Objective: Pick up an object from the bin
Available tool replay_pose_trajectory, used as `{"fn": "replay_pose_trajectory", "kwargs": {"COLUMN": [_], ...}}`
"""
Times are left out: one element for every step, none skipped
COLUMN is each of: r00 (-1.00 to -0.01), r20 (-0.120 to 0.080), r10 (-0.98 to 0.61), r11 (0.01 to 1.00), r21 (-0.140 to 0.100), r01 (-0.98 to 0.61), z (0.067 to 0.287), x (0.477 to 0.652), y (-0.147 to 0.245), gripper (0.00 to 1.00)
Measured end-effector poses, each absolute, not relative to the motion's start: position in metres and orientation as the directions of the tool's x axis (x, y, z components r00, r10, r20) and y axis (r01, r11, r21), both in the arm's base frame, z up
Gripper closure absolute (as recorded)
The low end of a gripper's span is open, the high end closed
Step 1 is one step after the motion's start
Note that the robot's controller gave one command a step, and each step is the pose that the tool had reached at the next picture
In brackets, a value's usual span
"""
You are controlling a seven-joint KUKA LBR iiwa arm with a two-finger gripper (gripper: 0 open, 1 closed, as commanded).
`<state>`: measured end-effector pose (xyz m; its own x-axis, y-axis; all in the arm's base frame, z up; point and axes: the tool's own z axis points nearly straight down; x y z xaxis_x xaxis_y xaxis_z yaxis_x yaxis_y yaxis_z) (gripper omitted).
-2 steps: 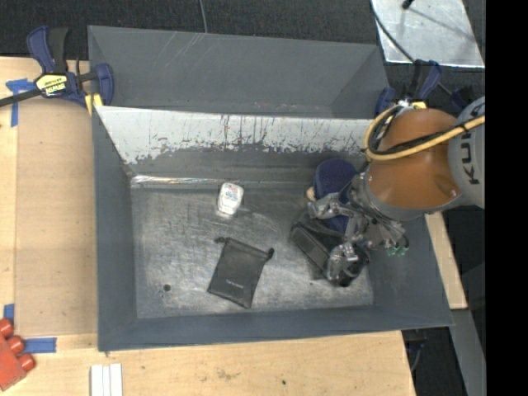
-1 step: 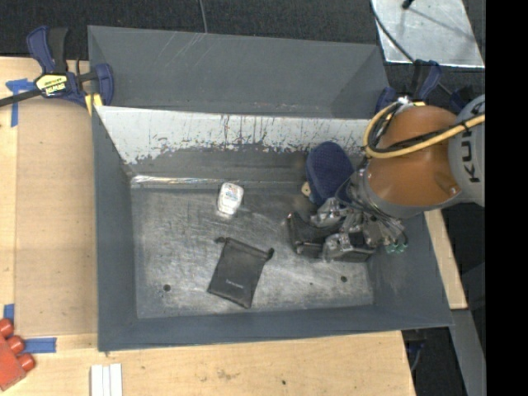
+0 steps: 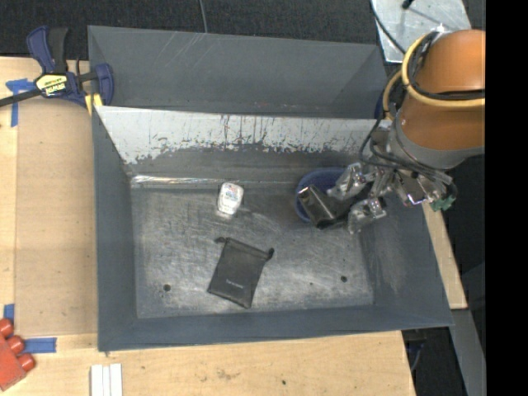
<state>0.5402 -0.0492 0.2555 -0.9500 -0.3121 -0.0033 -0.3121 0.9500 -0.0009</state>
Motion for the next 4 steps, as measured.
{"fn": "replay_pose_trajectory", "kwargs": {"r00": [-0.951,-0.931,-0.799,-0.801], "r20": [-0.002,-0.001,-0.007,-0.010], "r10": [-0.310,-0.366,-0.601,-0.599], "r11": [0.951,0.931,0.799,0.801], "r21": [0.000,0.001,-0.002,-0.004], "r01": [-0.310,-0.366,-0.601,-0.599], "z": [0.254,0.171,0.073,0.077], "x": [0.540,0.600,0.630,0.631], "y": [-0.050,-0.056,-0.070,-0.070], "gripper": [0.00,0.00,0.00,1.00]}}
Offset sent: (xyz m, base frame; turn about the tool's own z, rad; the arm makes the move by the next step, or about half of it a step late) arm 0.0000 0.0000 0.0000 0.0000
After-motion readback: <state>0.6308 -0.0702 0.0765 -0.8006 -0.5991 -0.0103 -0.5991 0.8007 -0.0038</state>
